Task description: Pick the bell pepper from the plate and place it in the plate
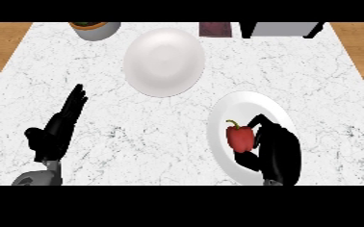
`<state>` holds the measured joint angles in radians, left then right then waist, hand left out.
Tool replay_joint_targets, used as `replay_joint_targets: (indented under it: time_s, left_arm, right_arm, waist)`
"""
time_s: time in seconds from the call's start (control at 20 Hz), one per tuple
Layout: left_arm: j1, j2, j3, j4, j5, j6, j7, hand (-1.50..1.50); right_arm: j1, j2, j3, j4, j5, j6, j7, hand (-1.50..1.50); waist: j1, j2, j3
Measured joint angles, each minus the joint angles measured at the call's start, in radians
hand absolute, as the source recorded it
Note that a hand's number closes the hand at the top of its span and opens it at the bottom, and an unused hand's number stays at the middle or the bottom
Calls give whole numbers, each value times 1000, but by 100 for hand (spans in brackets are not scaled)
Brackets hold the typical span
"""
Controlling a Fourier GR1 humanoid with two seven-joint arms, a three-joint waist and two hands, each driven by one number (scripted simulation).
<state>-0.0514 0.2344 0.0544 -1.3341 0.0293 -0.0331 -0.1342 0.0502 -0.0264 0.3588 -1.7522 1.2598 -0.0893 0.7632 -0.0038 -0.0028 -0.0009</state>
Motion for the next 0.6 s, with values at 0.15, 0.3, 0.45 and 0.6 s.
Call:
replay_joint_targets:
  time_s: [0.15,0.3,0.45,0.6]
  left_arm:
    - [0,-7,-6,-21,-2,-4,21,0]
    - [-9,-5,1,-10,1,-13,22,0]
    - [-10,-8,2,-4,-1,-17,19,0]
    - [-14,-7,8,8,-4,-22,7,0]
  right_arm:
    - [3,8,46,-90,52,23,38,150]
    - [-6,12,94,-194,112,67,73,150]
    - [-67,15,116,-230,173,70,98,150]
    - [-139,21,155,-259,231,94,144,150]
  waist:
    - [1,0,0]
    - [0,0,0]
    - [2,1,0]
    - [4,1,0]
